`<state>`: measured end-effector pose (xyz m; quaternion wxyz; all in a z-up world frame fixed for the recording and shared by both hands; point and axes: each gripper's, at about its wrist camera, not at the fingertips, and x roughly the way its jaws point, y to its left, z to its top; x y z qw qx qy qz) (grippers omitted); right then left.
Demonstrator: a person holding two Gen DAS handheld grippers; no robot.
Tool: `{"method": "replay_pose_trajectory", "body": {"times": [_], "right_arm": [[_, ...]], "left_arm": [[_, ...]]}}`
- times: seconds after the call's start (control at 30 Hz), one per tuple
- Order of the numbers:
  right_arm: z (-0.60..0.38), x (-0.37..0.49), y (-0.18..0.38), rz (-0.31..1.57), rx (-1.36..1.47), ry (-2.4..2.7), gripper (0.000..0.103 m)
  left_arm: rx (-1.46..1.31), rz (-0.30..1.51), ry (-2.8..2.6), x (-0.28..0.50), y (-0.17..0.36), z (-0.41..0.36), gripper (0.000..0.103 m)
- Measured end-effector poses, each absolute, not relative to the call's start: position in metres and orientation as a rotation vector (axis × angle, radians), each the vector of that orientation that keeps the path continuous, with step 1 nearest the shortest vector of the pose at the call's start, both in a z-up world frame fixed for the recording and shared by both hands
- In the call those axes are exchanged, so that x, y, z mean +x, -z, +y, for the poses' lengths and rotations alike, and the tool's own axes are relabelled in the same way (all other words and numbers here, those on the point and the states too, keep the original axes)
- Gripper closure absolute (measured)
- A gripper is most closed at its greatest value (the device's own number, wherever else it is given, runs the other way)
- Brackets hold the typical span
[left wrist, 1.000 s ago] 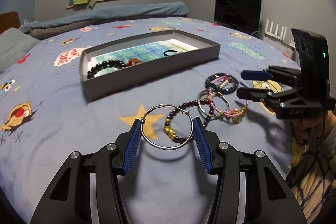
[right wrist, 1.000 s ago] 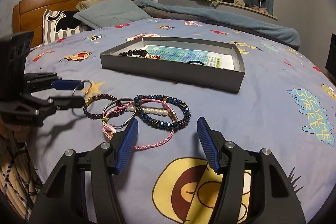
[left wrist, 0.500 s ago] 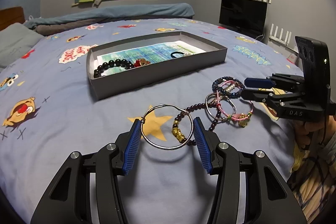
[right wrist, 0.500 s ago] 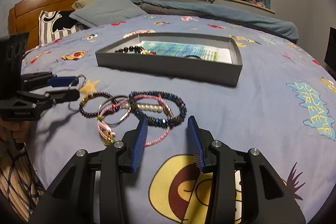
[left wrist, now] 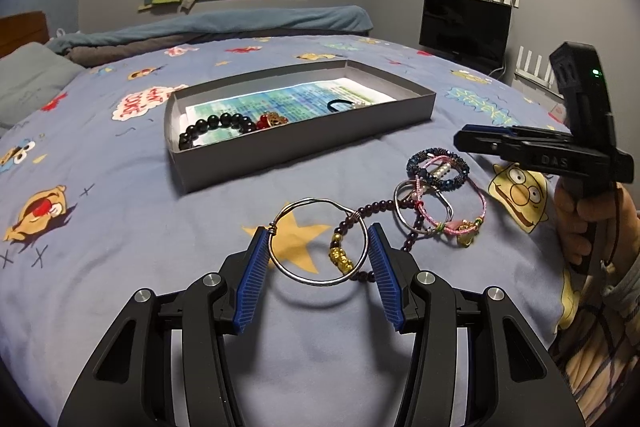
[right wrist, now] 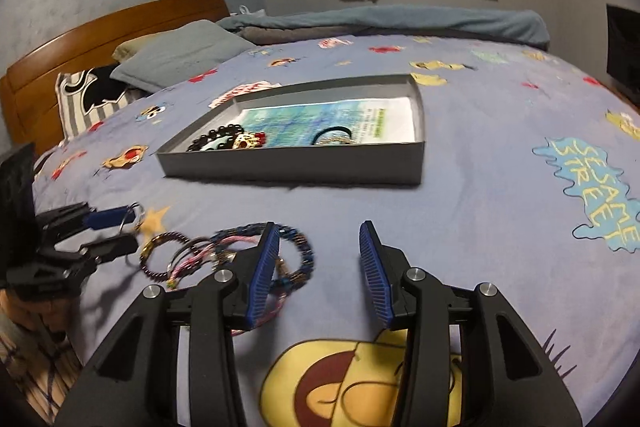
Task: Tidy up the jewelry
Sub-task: 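Grasp the dark blue beaded bracelet with the right gripper while the left lifts the hoop, then carry the silver hoop and blue bracelet into the gray box and open both grippers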
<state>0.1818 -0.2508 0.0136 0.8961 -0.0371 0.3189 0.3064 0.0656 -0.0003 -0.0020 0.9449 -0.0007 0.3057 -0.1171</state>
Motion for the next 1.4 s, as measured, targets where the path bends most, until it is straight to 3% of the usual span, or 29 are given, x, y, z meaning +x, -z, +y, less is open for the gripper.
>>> {"method": "replay_pose_trajectory", "body": {"times": [0.17,0.4,0.5,0.9,1.4], "right_arm": [[-0.239,0.184,-0.003,0.704,-0.134,-0.649,0.077],[-0.231,0.185,0.005,0.741,-0.177,-0.676,0.083],[-0.228,0.181,0.006,0.736,-0.202,-0.698,0.095],[-0.231,0.171,-0.036,0.527,-0.144,-0.692,0.096],[-0.225,0.188,-0.073,0.405,-0.007,-0.716,0.096]], "left_arm": [[-0.006,0.619,0.239,0.066,0.001,0.001,0.051],[-0.027,0.615,0.232,0.069,-0.001,0.006,0.051],[-0.035,0.613,0.231,0.071,-0.001,0.006,0.051],[-0.094,0.561,0.197,0.094,-0.016,0.015,0.051],[-0.121,0.511,0.162,0.129,-0.031,0.020,0.051]]}}
